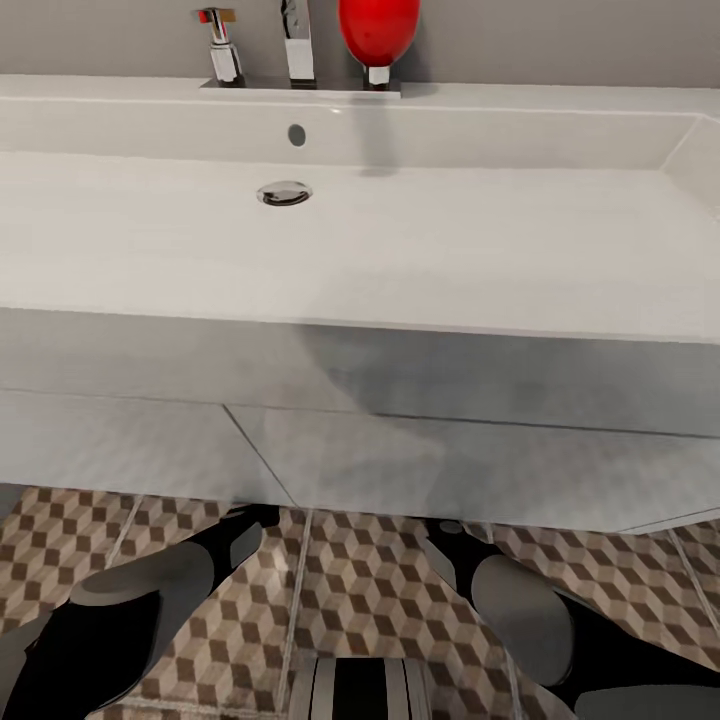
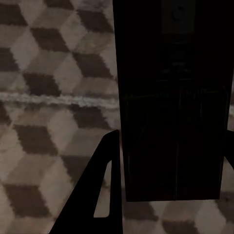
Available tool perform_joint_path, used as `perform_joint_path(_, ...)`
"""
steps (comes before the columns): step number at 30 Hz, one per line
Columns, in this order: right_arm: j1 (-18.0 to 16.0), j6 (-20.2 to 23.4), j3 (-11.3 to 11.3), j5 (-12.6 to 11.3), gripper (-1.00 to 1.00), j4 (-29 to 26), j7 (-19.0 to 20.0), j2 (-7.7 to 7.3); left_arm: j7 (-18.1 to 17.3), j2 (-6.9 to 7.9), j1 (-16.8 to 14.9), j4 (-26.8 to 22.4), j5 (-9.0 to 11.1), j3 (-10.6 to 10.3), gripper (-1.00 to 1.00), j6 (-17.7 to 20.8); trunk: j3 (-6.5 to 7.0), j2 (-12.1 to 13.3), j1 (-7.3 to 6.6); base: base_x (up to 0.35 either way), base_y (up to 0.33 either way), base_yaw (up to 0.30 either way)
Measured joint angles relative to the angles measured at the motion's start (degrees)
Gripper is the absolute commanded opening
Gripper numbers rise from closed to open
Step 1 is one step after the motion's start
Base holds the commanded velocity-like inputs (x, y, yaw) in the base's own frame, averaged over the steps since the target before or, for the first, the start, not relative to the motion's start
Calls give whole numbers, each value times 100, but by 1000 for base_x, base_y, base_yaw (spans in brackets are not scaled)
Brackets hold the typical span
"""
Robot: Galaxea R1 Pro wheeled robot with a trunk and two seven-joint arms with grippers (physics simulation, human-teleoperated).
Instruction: Take the four mousetraps from the cabinet in the bathroom and place them on the bathroom floor. Make sure all four end up on the same floor surface, and ensure that at least two of them are either under or directly next to the same bathroom sink.
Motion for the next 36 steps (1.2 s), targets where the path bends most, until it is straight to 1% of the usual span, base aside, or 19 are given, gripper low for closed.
perform_joint_path(2, -16, -2, -1, 1, -100, -2, -2, 0, 0, -2, 0, 0, 0, 0, -100, 1, 0, 0, 1, -118, 0, 0)
perform_joint_path(3, -31, 6, 35, 18, -100, -9, -4, 0, 0, -1, 1, 0, -1, 0, -100, 1, 1, -1, 0, -181, 0, 0)
perform_joint_path(8, -31, 6, 34, 18, -100, -12, -5, 0, 0, 2, 1, -1, 0, 2, -100, -3, 1, 0, 2, -253, 0, 0)
perform_joint_path(11, -31, 2, 34, 18, -100, -13, -5, 0, -1, 1, 1, -2, -1, 0, -100, -6, 1, -1, 0, -118, 0, 0)
perform_joint_path(19, -31, -1, 33, 17, -100, -10, -5, 0, 0, 2, 0, -1, 0, -5, -100, -7, -36, -1, -1, -19, 0, 0)
perform_joint_path(29, -31, 6, 33, 17, -100, -12, -5, 0, -1, -9, 1, -4, -7, -10, -100, 0, -120, -1, -1, -1, 0, 0)
perform_joint_path(31, -31, 7, 33, 17, -100, -13, -5, 0, -1, -21, 1, -3, -8, -33, -100, 1, -138, -1, -1, 0, 0, 0)
perform_joint_path(35, -60, 7, 34, 18, -100, -42, -5, 0, -1, -84, -4, -9, -2, -192, -100, 1, -174, -1, -1, 0, 0, 0)
perform_joint_path(36, -63, 7, 34, 17, -100, -58, -5, 0, -1, -97, -5, -8, -2, -204, -100, -1, -183, -1, -1, 0, 0, 0)
